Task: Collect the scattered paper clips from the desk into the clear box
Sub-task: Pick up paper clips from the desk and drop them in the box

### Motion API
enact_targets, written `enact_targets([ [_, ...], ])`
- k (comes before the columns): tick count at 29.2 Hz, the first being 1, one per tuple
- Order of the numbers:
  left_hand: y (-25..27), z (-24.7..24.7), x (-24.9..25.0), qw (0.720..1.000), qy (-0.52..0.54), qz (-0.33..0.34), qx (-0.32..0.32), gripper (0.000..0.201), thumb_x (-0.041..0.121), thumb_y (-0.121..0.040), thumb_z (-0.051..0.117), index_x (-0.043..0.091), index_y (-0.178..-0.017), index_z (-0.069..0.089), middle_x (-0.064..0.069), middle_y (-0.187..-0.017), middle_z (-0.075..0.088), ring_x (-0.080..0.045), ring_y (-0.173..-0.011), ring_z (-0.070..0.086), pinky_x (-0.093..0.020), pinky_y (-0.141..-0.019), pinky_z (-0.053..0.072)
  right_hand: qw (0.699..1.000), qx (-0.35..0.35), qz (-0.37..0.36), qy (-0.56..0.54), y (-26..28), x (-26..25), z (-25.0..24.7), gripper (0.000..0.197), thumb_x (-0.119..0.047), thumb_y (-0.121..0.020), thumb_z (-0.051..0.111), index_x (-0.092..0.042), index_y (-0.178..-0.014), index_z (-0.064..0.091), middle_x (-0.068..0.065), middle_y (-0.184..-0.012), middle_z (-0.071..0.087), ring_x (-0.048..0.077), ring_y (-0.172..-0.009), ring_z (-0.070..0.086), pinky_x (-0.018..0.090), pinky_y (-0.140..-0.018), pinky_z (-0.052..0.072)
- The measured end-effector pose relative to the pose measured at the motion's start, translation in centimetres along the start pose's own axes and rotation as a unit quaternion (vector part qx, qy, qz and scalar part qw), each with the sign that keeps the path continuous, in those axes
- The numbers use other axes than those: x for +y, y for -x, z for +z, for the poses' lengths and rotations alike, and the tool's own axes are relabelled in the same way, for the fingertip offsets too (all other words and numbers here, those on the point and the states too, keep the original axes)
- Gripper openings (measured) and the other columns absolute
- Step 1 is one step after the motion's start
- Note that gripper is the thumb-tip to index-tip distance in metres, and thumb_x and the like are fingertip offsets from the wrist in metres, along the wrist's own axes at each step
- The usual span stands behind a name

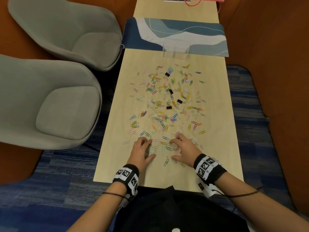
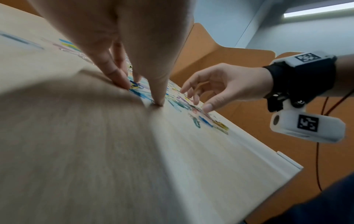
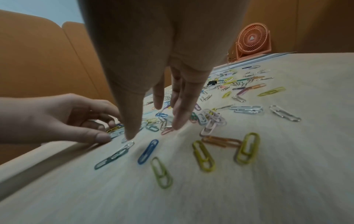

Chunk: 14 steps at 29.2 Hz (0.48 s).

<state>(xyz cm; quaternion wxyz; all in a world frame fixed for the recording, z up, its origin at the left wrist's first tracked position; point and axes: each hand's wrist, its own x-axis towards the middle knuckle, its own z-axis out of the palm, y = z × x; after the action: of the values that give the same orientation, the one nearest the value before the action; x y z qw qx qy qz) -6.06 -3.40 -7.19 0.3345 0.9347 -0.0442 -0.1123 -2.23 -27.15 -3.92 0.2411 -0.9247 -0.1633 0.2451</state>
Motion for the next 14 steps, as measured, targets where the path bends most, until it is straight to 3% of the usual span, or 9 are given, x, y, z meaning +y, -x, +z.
enact_targets([
  [3, -0.5, 0.0, -0.2, 0.999, -0.016, 0.040, 0.000, 0.061, 0.028, -0.083, 0.072, 0.019, -0.139, 0.050, -0.004, -0.124, 0.044, -0.019, -0.112, 0.043, -0.030, -0.102, 0.039, 0.998, -0.023, 0.001, 0.056, 0.4, -0.5, 0.4, 0.097, -0.051, -0.067, 0.078, -0.028, -0.146, 0.028, 0.004, -0.144, 0.029, 0.021, -0.125, 0.037, 0.038, -0.104, 0.041],
  [6, -0.9, 0.6, -0.1, 0.993, -0.071, 0.091, 0.008, 0.054, 0.018, -0.082, 0.073, 0.019, -0.133, 0.056, -0.013, -0.117, 0.049, -0.027, -0.101, 0.049, -0.036, -0.087, 0.050, 0.988, -0.037, -0.044, 0.141, 0.1, -1.7, 1.1, 0.096, -0.052, -0.074, 0.071, -0.028, -0.150, 0.017, 0.008, -0.155, 0.019, 0.028, -0.134, 0.027, 0.042, -0.110, 0.034],
  [10, -1.4, 0.6, 0.2, 0.986, -0.129, 0.105, 0.015, 0.036, 0.015, -0.081, 0.075, 0.015, -0.116, 0.068, -0.016, -0.112, 0.058, -0.032, -0.096, 0.056, -0.037, -0.074, 0.056, 0.978, -0.030, -0.074, 0.191, -0.9, -2.7, 1.8, 0.058, -0.031, -0.089, 0.060, -0.019, -0.142, 0.040, 0.012, -0.150, 0.031, 0.031, -0.127, 0.037, 0.045, -0.100, 0.044],
  [14, -2.3, 0.2, 0.9, 0.982, -0.166, 0.093, -0.015, 0.028, 0.009, -0.073, 0.079, 0.012, -0.101, 0.073, -0.012, -0.103, 0.065, -0.032, -0.088, 0.061, -0.037, -0.066, 0.057, 0.971, -0.024, -0.093, 0.219, -2.4, -2.7, 2.2, 0.034, -0.001, -0.085, 0.057, -0.008, -0.118, 0.060, 0.017, -0.127, 0.051, 0.034, -0.106, 0.051, 0.047, -0.073, 0.055],
])
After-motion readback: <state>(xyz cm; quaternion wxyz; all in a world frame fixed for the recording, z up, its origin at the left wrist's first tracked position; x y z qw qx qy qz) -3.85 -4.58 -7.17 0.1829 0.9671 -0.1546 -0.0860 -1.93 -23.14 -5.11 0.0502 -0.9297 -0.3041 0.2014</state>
